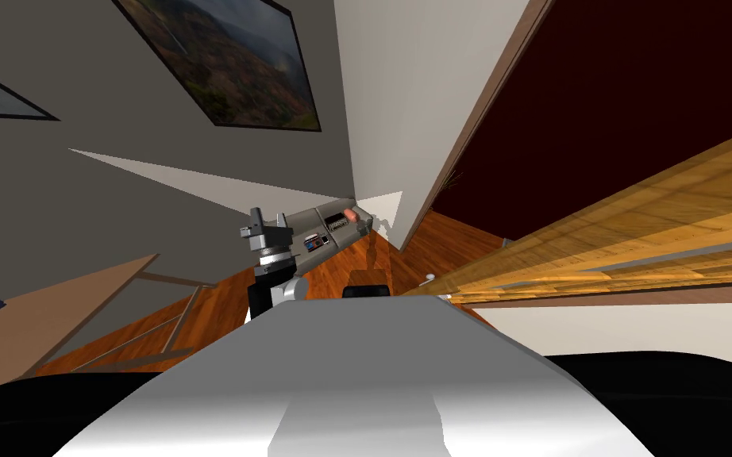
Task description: Pull the door open
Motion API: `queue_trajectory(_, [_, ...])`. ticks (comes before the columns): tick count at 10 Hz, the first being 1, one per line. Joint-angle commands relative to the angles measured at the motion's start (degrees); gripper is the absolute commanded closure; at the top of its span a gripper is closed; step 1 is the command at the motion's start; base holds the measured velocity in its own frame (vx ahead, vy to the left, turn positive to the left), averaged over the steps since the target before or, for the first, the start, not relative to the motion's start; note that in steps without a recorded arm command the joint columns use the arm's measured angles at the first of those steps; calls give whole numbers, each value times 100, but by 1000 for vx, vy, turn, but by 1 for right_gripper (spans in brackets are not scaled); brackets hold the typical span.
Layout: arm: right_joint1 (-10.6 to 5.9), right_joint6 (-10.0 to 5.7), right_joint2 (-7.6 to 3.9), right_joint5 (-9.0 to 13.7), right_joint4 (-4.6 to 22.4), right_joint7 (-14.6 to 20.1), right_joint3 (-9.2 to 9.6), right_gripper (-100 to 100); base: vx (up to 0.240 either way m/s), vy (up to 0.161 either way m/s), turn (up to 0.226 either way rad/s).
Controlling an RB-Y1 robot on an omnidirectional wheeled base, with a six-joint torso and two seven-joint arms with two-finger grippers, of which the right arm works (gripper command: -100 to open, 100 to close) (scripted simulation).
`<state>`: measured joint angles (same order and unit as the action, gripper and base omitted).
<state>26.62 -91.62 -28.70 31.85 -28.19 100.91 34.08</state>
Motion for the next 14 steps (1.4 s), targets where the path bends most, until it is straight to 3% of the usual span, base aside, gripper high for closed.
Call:
queue_trajectory(1, [30,-22,105,-162,79,-33,173,100,-98,27,14])
queue_trajectory(3, [30,-22,105,-162,20,-33,173,100,-34,-12,-3])
queue_trajectory(5, [4,-158,132,-258,194,-41,255,100,-40,-21,22])
queue_trajectory(8, [-2,-198,139,-281,223,-43,275,100,-44,-20,3])
queue_trajectory(9, [-19,-333,158,-346,301,-48,332,100,-68,-42,8])
queue_trajectory(10, [-19,-333,158,-346,466,-48,332,100,-64,-50,23])
queue_trajectory(11, [-19,-333,158,-346,301,-48,332,100,-34,-23,-14])
queue_trajectory(12, [-39,-530,180,-420,391,-54,396,100,-99,-82,21])
queue_trajectory(14, [-39,-530,180,-420,391,-54,396,100,-87,-69,6])
